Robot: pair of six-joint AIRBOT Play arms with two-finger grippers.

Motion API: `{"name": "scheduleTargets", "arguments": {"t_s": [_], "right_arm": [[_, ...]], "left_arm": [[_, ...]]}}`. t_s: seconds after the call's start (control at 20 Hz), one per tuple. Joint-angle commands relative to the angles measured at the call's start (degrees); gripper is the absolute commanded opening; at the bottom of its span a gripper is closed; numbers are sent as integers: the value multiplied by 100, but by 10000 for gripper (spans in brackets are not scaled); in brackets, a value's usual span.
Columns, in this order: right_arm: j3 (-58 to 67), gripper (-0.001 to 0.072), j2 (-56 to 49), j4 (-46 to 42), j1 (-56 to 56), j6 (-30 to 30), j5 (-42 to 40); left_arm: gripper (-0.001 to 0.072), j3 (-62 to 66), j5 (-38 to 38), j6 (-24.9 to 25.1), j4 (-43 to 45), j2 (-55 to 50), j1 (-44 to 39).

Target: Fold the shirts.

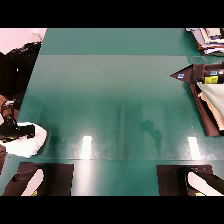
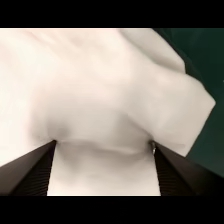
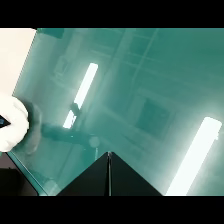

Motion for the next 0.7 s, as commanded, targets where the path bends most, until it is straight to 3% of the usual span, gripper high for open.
{"name": "scheduleTargets", "arguments": {"t_s": [0.0,0.05,0.1,0.15,0.2,0.45,0.65], "right_arm": [[0,16,2,0,4,0,-22],[0,16,2,0,4,-2,-24],[0,16,2,0,4,-2,-24],[0,16,2,0,4,-2,-24],[0,16,2,0,4,-2,-24],[20,15,4,13,-9,0,-33],[538,15,2,7,-7,2,-55]], "left_arm": [[710,-208,-66,-140,20,4,57],[709,-186,-157,-249,17,4,57],[546,-155,-269,-332,15,4,57],[244,-105,-361,-326,-26,4,57],[69,-28,-422,-323,-68,4,57],[31,1388,-737,-308,-745,7,50],[31,3554,-997,-15,-2492,7,50]]}}
